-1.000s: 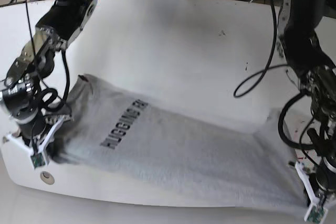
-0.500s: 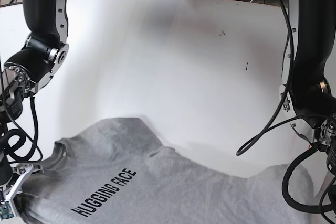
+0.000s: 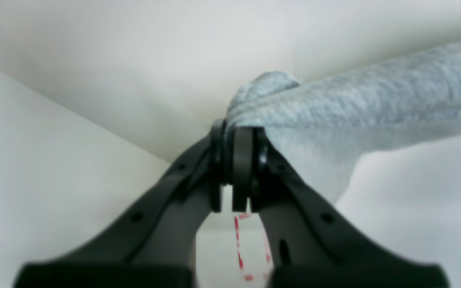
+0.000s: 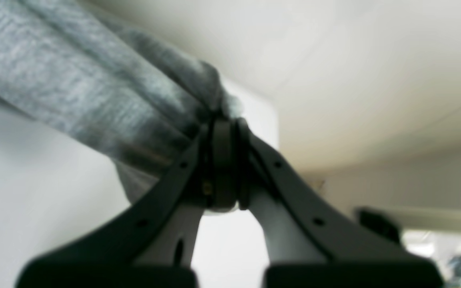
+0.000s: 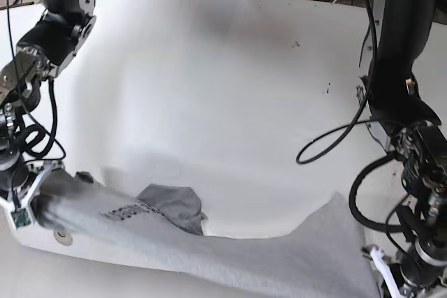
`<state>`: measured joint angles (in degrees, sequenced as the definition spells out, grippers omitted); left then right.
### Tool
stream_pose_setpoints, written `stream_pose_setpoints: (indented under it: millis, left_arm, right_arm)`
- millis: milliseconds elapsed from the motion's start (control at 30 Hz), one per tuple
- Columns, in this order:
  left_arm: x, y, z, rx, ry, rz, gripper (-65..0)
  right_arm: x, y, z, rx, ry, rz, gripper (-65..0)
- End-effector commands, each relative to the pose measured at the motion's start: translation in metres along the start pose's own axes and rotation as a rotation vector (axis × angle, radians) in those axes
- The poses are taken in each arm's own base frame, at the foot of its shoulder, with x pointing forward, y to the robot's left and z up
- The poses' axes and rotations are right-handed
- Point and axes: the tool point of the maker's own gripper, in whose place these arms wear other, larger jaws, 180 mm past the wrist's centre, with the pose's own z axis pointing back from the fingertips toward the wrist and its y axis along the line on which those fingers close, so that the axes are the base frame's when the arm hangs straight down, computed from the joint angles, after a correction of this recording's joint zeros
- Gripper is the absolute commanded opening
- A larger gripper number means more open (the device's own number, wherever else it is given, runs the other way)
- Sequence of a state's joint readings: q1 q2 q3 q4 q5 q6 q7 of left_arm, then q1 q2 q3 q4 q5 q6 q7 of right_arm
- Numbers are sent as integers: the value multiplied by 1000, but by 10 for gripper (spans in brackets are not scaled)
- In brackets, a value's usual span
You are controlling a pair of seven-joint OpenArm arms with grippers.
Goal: Layout the t-shirt on the table in an organized manner, then fold the t-shirt properly
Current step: 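Lift the shirt high with both grippers and shake it out, then lower the shirt flat, dragging its edge taut between both grippers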
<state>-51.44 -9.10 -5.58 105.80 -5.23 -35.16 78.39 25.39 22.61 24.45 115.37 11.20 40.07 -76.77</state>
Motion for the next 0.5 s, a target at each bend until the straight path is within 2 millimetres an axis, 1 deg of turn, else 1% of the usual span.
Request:
stream_pose_setpoints:
  millis: [0, 33, 67, 133, 200, 233, 267, 300, 333, 367, 400, 467]
  left_arm:
    - [-11, 2, 8, 42, 8, -10, -650]
    - [-22, -5, 6, 28, 28, -13, -650]
    - [-36, -15, 4, 4, 58, -30, -650]
    - [-60, -30, 3, -31, 107, -66, -650]
    - [-82, -39, 5, -50, 151, -89, -650]
    - [-98, -47, 8, -68, 182, -101, -650]
    - [-109, -53, 9, -80, 204, -101, -650]
    - [-124, -62, 12, -98, 235, -104, -650]
    - [-130, -65, 14, -106, 247, -106, -650]
    - [-147, -76, 17, -132, 284, -108, -650]
    - [-161, -83, 21, -149, 314, -108, -650]
    - [-185, -90, 29, -164, 368, -115, -650]
  right_arm:
    - [-34, 2, 4, -15, 79, -31, -650]
    - [-47, 10, 3, 3, 108, -42, -650]
    - [-64, 23, 3, 29, 145, -58, -650]
    - [-90, 42, 4, 71, 203, -78, -650]
    - [-113, 59, 7, 109, 253, -87, -650]
    - [-126, 71, 9, 134, 283, -92, -650]
    - [-135, 80, 11, 153, 301, -98, -650]
    - [-147, 94, 15, 184, 321, -107, -650]
    - [-152, 101, 16, 198, 326, -112, -650]
    - [-163, 116, 21, 229, 337, -124, -650]
    - [-171, 128, 25, 255, 343, -135, -650]
    - [-184, 145, 32, 291, 354, -146, -650]
